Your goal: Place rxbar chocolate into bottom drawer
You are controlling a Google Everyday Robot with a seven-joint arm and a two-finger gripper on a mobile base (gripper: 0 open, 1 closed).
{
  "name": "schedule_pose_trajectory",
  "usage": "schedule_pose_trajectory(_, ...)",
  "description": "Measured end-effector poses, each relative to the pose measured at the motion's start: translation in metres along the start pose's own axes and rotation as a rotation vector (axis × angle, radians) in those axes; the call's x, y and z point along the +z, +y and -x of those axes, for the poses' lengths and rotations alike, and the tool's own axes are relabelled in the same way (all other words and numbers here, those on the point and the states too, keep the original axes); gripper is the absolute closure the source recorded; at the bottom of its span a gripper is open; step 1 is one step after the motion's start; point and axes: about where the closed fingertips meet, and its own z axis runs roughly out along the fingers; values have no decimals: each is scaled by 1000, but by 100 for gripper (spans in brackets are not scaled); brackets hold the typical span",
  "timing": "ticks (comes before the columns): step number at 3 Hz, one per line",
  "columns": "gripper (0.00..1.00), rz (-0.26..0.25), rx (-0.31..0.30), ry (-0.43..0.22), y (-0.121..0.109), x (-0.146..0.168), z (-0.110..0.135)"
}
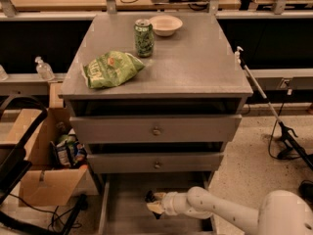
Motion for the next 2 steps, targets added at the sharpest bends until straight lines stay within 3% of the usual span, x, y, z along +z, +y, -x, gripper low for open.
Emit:
schedule_pose_trajectory(1, 82, 10, -2, 1, 4, 4, 2)
schedule_pose_trajectory(2, 58, 13, -2, 2, 6, 6, 2)
